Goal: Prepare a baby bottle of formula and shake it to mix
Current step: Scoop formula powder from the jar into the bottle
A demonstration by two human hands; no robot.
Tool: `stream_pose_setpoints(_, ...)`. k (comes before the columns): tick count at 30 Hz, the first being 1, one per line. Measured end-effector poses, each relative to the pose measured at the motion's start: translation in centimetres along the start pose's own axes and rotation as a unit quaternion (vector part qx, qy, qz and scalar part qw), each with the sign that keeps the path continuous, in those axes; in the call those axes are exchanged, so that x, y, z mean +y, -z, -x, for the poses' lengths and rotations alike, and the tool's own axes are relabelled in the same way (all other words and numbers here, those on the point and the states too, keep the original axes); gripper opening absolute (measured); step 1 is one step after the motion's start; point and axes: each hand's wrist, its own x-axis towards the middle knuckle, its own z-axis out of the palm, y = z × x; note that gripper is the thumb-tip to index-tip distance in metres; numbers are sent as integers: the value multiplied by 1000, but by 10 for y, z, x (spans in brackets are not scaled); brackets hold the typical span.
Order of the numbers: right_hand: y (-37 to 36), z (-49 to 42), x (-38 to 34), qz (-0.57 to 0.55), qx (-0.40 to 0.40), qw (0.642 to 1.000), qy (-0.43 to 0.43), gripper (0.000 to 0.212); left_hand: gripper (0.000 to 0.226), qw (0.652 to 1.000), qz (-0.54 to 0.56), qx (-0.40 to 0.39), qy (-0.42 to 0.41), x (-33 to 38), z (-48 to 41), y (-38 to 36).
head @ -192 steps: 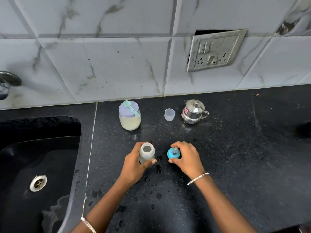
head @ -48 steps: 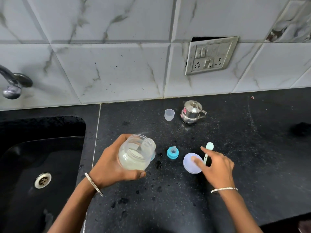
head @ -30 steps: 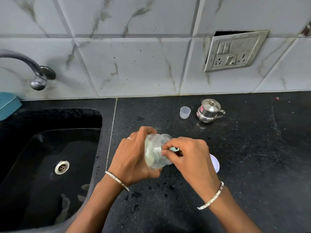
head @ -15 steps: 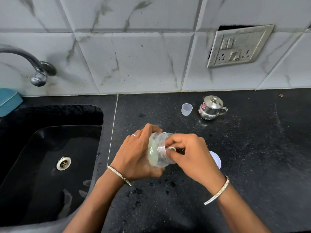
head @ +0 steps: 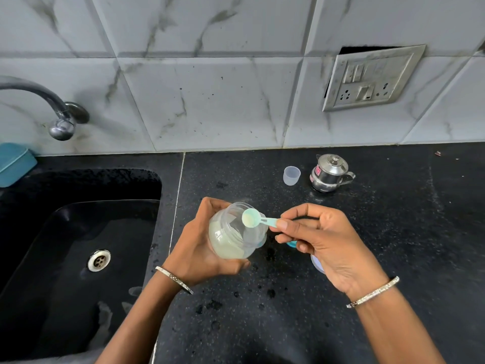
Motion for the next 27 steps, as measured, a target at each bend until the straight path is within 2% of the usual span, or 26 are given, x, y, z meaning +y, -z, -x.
stream_pose_setpoints(9, 3, -5, 6, -21, 32, 999, 1, 20, 88, 1000, -20, 9, 2, 2, -5, -3)
stream_pose_setpoints(14, 8, -17, 11, -86, 65, 994, -17, 20, 90, 999, -2, 26, 37, -8, -4, -3)
stream_pose_setpoints(18, 15, -31, 24, -69, 105, 992, 2, 19, 93, 997, -2, 52, 65, -21, 1, 0)
stream_pose_setpoints(21, 14, -42, 43, -7, 124, 991, 55, 15, 91, 994, 15, 68, 80, -27, 5, 3)
stream_pose_setpoints(23, 13, -48, 54, 80, 136, 982, 107, 11, 89, 993, 36, 71, 88, -26, 6, 4)
stream_pose_setpoints(25, 13, -51, 62, 202, 142, 955, 165, 10, 89, 992, 50, 71, 91, -25, 7, 6)
stream_pose_setpoints(27, 14, -53, 68, 312, 141, 910, 233, 9, 90, 992, 55, 71, 90, -25, 7, 6)
